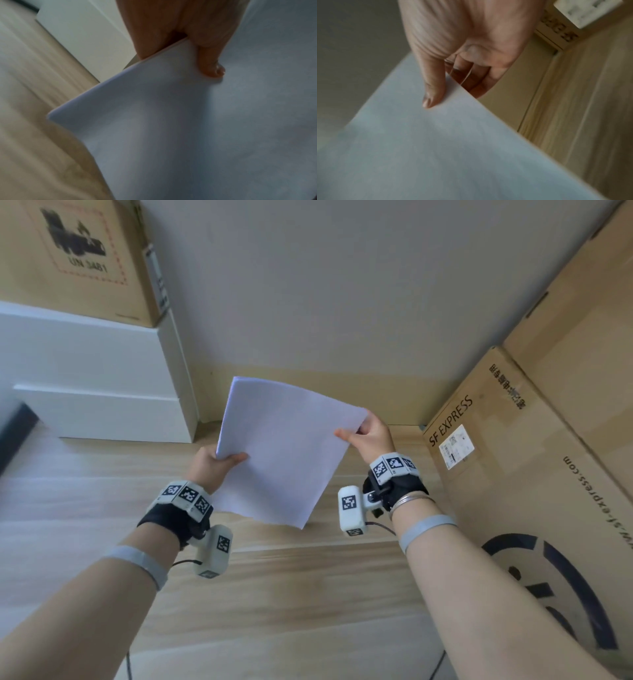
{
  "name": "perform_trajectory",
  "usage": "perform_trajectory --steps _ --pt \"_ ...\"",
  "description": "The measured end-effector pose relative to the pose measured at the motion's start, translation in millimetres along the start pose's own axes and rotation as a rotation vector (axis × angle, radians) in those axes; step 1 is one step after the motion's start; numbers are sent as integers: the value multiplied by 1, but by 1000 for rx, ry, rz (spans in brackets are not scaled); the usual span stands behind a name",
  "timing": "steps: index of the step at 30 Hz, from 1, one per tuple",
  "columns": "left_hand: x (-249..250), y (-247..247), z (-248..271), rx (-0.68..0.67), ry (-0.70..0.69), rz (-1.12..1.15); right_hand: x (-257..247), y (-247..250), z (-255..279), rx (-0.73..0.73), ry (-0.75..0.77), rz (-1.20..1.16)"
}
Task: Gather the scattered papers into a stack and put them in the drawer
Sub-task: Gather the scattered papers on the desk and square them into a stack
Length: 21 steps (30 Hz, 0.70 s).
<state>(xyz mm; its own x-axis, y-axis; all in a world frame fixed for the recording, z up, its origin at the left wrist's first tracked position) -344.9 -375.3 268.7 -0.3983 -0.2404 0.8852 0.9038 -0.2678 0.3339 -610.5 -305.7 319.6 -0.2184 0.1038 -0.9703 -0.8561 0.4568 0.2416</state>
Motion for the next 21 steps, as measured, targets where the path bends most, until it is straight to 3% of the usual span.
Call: perform_trajectory --steps 2,7,14,21 --pt "-6 -4 2 20 12 108 10 -13 6 -30 -38 -107" --pt "-24 -16 5 50 42 276 31 -33 24 -55 -133 -95" --pt "-67 -24 8 -65 139 290 64 -45 51 -61 -241 -105" --pt "-81 -29 8 -80 146 297 88 -46 67 9 -313 -63"
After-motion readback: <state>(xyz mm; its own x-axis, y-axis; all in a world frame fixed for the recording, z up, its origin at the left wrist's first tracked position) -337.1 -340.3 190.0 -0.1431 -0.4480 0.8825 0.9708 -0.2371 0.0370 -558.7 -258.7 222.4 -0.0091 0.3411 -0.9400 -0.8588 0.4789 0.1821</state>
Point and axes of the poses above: each hand's wrist, its own z-axis away from the middle knuckle, its own y-axis out of the back of the hand, x = y × z, the point moved 7 cm from there along -z, towards the middle knuckle, and after that the axes turned 7 degrees about y, right-handed, at the moved point
